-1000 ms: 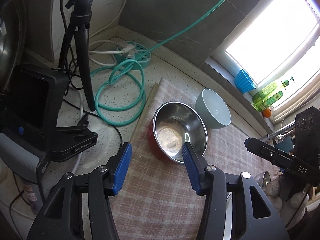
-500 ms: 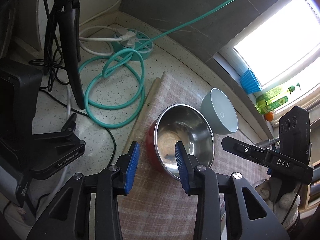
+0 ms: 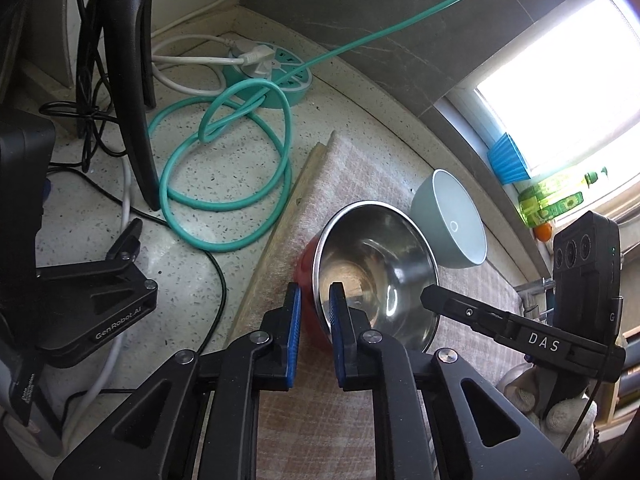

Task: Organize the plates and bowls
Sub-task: 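Lift and carry the red steel bowl over the large steel bowl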

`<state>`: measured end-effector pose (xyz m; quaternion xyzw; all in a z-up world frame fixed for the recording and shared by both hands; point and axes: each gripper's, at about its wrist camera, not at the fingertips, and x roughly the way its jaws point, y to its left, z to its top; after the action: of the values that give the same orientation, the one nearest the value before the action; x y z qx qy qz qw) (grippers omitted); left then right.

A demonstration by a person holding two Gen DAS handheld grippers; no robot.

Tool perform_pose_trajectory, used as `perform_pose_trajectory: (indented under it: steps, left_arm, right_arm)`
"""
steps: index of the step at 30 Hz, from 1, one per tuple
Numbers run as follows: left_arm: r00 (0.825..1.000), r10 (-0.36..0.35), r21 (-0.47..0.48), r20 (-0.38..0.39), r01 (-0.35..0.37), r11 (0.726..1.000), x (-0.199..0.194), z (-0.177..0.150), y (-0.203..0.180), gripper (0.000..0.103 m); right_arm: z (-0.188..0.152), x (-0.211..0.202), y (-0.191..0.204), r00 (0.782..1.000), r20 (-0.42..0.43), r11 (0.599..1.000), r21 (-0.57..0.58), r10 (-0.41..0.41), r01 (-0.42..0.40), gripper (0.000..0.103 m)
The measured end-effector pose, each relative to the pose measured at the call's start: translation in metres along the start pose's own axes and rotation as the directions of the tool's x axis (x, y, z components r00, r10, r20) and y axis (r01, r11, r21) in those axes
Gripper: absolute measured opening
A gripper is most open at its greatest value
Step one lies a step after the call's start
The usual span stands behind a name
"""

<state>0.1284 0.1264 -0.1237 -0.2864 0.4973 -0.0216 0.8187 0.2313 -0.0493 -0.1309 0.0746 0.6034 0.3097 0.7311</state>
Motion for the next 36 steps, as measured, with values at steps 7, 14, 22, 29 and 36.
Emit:
perform_pose_trajectory:
  steps: [7,14,22,29,36]
  left_arm:
    - [1.000,0.011,0.007,0.010,-0.011,1.000,-0.003,-0.002,-0.004,0.011]
    - [0.999,-0.001,0.026,0.032,0.001,1.000,-0.017,-0.007,-0.014,0.011]
    - [0.997,-0.030,0.079,0.069,0.025,0.997,-0.040,-0.018,-0.039,0.011]
    - [0.994,-0.076,0.145,0.083,0.063,0.987,-0.055,-0.035,-0.072,0.011]
    - [0.990,-0.123,0.215,0.071,0.106,0.971,-0.061,-0.055,-0.111,0.011]
  right_arm:
    - [-0.002,-0.004,0.006,1.000,0.009,1.000,-0.021,-0.019,0.019,0.011]
    - [-0.012,-0.023,0.010,0.999,0.028,0.999,-0.038,-0.015,0.016,0.011]
    - [-0.029,-0.063,0.012,0.998,0.070,0.999,-0.048,-0.003,0.006,0.011]
    - [-0.051,-0.106,0.002,0.994,0.108,0.999,-0.048,-0.002,0.007,0.011]
    - [-0.075,-0.151,-0.019,0.988,0.155,0.999,-0.025,-0.021,0.025,0.011]
